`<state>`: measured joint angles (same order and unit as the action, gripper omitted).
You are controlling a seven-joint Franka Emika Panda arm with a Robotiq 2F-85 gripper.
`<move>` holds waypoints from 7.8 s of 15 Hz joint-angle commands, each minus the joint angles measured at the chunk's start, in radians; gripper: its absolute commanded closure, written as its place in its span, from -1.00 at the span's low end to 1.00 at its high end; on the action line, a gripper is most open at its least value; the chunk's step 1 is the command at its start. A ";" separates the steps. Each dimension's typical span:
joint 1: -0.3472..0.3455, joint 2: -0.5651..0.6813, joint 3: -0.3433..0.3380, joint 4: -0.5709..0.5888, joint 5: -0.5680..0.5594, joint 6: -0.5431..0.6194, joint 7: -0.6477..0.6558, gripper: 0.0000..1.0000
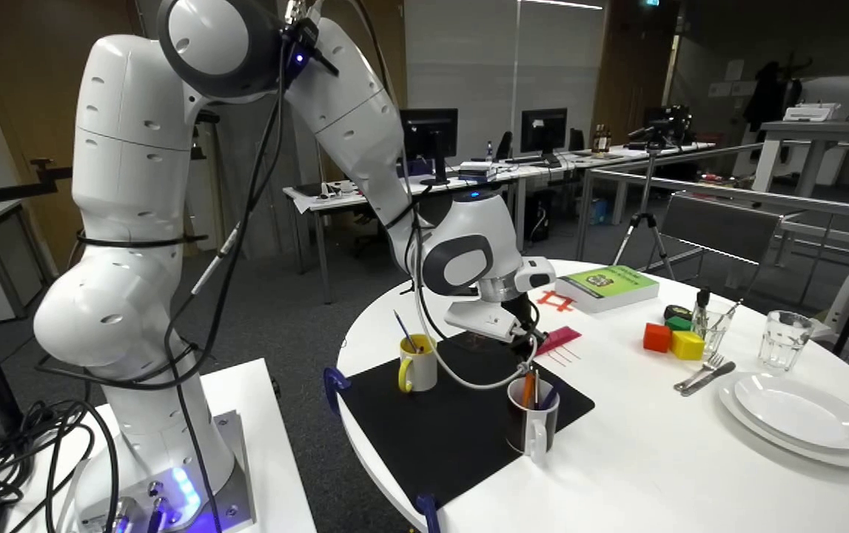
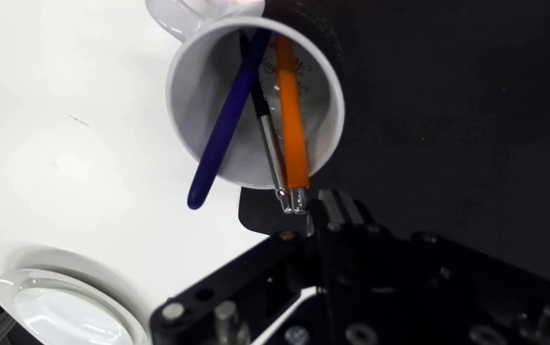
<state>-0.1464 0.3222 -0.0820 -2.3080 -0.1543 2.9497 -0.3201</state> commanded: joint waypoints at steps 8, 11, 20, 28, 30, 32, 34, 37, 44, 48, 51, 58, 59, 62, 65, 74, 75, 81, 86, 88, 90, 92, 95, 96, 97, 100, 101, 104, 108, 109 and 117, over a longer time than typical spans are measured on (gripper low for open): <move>0.011 -0.136 -0.059 -0.115 -0.060 0.024 0.035 -0.75; 0.001 -0.137 -0.051 -0.118 -0.050 0.029 0.022 -0.76; -0.047 -0.097 -0.003 -0.081 0.027 0.022 -0.025 -0.46; -0.094 -0.046 0.047 -0.024 0.114 0.007 -0.049 -0.19; -0.100 -0.032 0.051 -0.006 0.118 0.002 -0.046 -0.20; -0.102 -0.016 0.051 0.015 0.116 -0.004 -0.041 -0.17; -0.104 -0.002 0.049 0.034 0.110 -0.009 -0.035 -0.13; -0.104 0.017 0.048 0.056 0.104 -0.018 -0.032 0.39; -0.096 0.022 0.043 0.057 0.087 -0.014 -0.027 0.99; -0.092 0.017 0.040 0.050 0.081 -0.012 -0.026 0.96; -0.079 -0.008 0.027 0.031 0.068 -0.007 -0.012 0.96; -0.079 -0.096 0.028 -0.031 0.075 0.014 -0.011 0.96; -0.078 -0.108 0.027 -0.040 0.075 0.017 -0.012 0.96; -0.079 -0.147 0.027 -0.064 0.084 0.021 -0.015 0.96; -0.073 -0.197 0.024 -0.101 0.086 0.046 -0.013 0.96; -0.074 -0.337 0.131 -0.264 0.142 0.338 -0.056 0.96; -0.067 -0.347 0.152 -0.283 0.133 0.368 -0.039 0.96; 0.088 -0.390 0.136 -0.341 0.047 0.419 0.088 0.96; 0.178 -0.429 0.134 -0.364 0.027 0.384 0.171 0.96; 0.225 -0.454 0.115 -0.381 0.023 0.344 0.236 0.96; 0.288 -0.482 0.070 -0.413 0.020 0.330 0.285 0.96; 0.393 -0.524 -0.013 -0.454 0.024 0.318 0.321 0.96; 0.552 -0.630 -0.183 -0.523 0.038 0.255 0.308 0.96; 0.590 -0.668 -0.239 -0.538 0.050 0.222 0.280 0.96; 0.633 -0.651 -0.297 -0.470 0.052 0.170 0.268 0.96; 0.628 -0.722 -0.377 -0.467 0.040 0.095 0.212 0.96; 0.629 -0.732 -0.400 -0.464 0.042 0.074 0.196 0.96; 0.635 -0.733 -0.461 -0.459 0.058 0.014 0.155 0.96; 0.716 -0.665 -0.562 -0.415 0.102 -0.059 0.094 0.96; 0.739 -0.656 -0.584 -0.409 0.109 -0.068 0.077 0.96; 0.901 -0.614 -0.696 -0.370 0.156 -0.031 0.018 0.96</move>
<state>0.7003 -0.3101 -0.7400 -2.7112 -0.0316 2.9099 -0.2559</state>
